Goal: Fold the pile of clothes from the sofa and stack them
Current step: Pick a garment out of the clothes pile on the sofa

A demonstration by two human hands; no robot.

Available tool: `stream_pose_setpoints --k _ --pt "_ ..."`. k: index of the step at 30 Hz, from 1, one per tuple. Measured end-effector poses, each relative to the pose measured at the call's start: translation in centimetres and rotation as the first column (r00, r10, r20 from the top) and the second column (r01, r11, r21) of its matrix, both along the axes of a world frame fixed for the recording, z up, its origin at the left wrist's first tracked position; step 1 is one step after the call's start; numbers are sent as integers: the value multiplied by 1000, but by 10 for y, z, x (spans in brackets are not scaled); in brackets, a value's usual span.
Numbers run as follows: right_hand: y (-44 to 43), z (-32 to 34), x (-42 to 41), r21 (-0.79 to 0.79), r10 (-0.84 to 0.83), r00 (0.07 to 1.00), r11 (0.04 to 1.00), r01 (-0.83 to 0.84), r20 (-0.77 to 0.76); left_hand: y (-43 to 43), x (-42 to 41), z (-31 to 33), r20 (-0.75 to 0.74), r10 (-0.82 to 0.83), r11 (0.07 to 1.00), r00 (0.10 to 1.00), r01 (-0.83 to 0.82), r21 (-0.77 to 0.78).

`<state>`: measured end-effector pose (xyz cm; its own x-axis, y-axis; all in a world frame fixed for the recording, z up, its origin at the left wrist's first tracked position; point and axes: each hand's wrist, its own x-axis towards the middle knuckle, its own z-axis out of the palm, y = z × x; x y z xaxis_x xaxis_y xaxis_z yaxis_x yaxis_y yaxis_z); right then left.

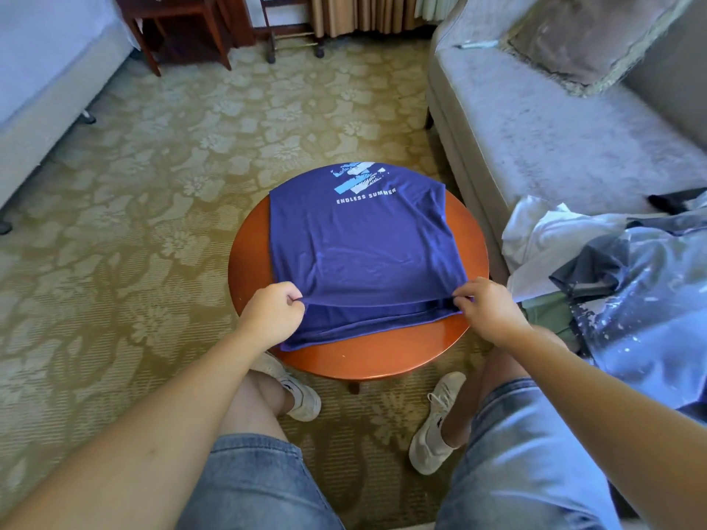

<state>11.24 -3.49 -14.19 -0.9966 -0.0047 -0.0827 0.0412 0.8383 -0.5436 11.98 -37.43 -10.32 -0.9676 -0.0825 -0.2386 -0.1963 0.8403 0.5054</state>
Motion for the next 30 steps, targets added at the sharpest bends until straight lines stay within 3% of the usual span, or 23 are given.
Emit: stream_pose_setpoints --k 2,5,8,10,14,16,18,21,25,27,30 --pt "-3 10 -5 -178 -139 989 973 147 53 4 -4 5 -22 76 995 997 -75 64" --pt "-2 25 -13 -261 -205 978 943 205 29 3 -7 11 -91 99 993 991 -92 77" --pt "1 32 -20 -189 -200 980 962 195 -4 -6 -5 10 -182 -35 994 983 16 -104" --pt "4 32 -21 -90 -168 985 982 165 -23 -14 -1 7 -133 -139 957 981 98 -274" --pt "10 20 -17 97 -79 994 991 86 -77 -31 8 4 -110 -29 945 993 -9 -327" --pt "10 10 -16 175 -31 997 984 42 -69 -39 8 3 -102 95 970 990 -115 -214" --pt "7 0 -16 243 10 1000 970 -16 23 -42 5 6 -27 216 974 976 -213 73" --pt "4 -9 -16 224 -19 989 975 -14 144 -38 2 21 109 317 849 942 -333 411" --pt "2 -4 -19 49 -190 980 981 188 61 -56 -4 35 119 450 706 885 -435 559" --pt "3 9 -24 -45 -294 955 955 292 -41 -64 -6 37 15 501 740 865 -438 510" --pt "3 23 -27 -41 -283 944 959 280 -168 -68 0 35 -260 364 931 894 -341 132"
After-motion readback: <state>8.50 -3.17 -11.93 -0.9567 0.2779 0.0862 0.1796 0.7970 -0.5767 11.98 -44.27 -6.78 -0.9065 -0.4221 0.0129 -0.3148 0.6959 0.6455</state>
